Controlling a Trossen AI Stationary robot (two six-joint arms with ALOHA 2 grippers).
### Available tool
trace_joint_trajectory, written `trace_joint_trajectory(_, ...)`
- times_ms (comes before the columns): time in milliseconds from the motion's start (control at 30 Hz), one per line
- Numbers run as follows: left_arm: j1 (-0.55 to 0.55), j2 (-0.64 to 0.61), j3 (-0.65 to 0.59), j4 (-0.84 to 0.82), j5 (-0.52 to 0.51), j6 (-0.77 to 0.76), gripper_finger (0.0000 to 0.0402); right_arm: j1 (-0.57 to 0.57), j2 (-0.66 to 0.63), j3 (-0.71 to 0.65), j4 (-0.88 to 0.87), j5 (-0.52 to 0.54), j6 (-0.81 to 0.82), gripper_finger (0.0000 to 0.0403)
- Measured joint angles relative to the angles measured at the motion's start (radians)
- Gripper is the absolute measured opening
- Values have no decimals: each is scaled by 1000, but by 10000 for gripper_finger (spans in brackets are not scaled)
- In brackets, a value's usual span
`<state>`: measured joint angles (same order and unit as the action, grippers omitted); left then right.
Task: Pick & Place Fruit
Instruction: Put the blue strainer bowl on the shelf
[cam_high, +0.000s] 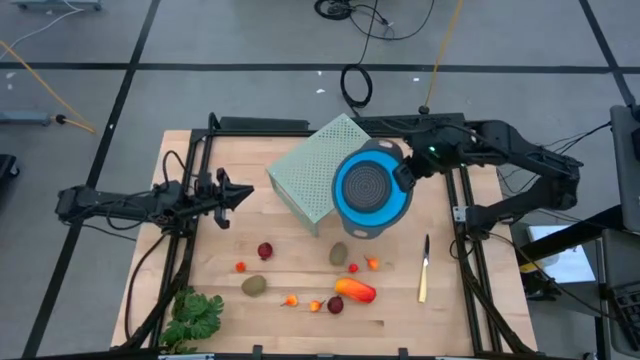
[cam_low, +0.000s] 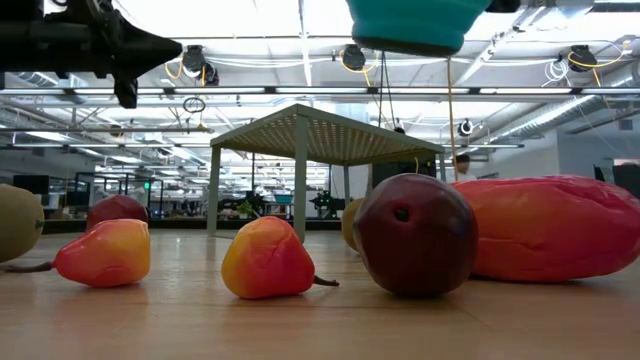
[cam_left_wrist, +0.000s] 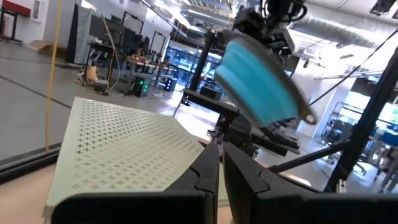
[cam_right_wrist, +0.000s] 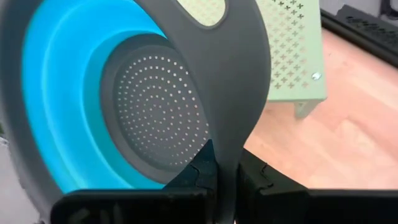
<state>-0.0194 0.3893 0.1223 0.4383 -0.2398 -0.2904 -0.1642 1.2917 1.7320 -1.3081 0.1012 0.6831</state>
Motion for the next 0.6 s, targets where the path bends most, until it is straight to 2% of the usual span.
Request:
trace_joint_trajectory(367, -58, 23, 6, 38, -79, 64, 21, -26, 192, 264, -124, 1, -140, 9)
trace_joint_trajectory(600, -91, 43, 89, 4, -110, 177, 21, -26, 213, 289, -128, 1, -168, 9)
